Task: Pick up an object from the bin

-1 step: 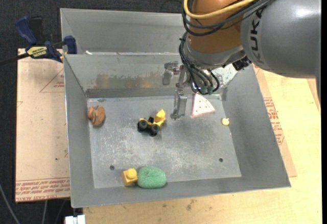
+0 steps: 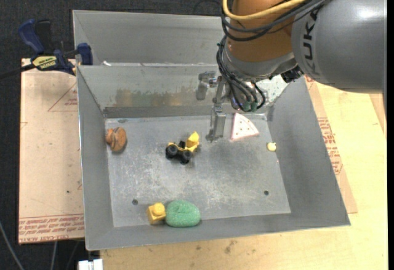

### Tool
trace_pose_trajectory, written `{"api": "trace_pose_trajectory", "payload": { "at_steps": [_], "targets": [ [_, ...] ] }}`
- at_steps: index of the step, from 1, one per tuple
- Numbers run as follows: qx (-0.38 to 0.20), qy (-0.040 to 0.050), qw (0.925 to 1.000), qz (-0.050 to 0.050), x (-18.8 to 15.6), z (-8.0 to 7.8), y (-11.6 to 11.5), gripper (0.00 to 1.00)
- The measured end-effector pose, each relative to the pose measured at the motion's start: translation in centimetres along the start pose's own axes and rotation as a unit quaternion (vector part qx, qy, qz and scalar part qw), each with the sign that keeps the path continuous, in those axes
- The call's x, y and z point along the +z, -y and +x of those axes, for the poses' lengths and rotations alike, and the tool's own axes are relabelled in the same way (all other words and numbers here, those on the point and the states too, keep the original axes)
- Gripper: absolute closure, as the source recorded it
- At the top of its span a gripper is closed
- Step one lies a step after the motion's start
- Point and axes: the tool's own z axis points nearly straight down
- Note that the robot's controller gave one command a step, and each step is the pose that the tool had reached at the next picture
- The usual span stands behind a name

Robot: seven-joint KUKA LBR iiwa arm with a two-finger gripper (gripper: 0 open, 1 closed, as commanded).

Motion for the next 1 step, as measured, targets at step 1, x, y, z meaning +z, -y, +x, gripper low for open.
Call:
{"api": "trace_pose_trajectory", "payload": {
  "at_steps": [1],
  "targets": [
    [-0.005, 0.0027, 1.0000, 0.000, 4.81, 3.73, 0.82, 0.00]
  ]
}}
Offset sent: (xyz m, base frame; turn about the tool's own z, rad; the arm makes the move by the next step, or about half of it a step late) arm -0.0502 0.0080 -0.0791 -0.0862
